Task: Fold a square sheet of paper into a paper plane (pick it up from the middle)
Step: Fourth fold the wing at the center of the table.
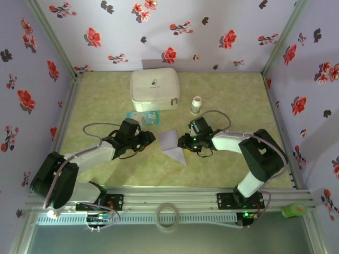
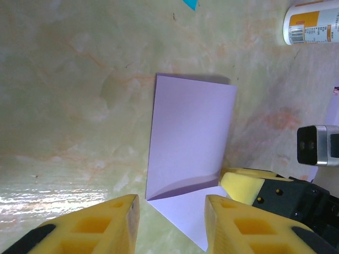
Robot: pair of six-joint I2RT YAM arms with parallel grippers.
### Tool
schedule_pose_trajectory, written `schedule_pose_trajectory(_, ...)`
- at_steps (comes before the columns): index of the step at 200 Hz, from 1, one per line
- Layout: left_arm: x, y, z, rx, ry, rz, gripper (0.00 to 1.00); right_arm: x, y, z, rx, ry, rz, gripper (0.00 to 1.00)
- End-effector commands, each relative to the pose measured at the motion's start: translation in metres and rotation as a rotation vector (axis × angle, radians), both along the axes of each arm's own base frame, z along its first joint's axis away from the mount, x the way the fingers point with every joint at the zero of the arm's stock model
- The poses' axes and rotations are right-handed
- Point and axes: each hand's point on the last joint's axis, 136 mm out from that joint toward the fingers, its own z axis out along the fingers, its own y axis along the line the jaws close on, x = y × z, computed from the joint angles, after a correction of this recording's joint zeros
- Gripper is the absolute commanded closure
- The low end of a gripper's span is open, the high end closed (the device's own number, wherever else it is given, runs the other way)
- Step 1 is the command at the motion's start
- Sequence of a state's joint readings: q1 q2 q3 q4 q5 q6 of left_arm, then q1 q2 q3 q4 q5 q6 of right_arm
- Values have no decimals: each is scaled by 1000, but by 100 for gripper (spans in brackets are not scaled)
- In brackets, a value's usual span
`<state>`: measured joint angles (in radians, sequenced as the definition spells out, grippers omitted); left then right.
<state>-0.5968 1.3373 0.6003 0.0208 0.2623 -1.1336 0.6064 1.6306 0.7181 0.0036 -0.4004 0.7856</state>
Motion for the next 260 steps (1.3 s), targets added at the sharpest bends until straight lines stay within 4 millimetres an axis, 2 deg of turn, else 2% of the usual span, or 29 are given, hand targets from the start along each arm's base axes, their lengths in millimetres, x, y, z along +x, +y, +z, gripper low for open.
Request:
schedule_pose_trajectory(1, 2, 2, 6, 5, -27, -13, 62, 2, -3, 1, 5, -17, -12, 66)
schedule_pose_trajectory(46, 0, -3, 3, -27, -24, -28, 61, -5, -8, -4, -21, 7, 7, 67)
schedule_pose_trajectory(185, 3, -20, -8, -80, 17, -72, 60, -13, -2, 14, 19, -2, 85, 71)
schedule_pose_trajectory(224, 3, -21, -11, -81, 24, -76, 60, -15, -3, 10, 9, -1, 92, 81)
schedule_pose_trajectory(260, 3, -24, -14, -84, 39, -85, 60, -12, -3, 16, 21, -23, 79, 88)
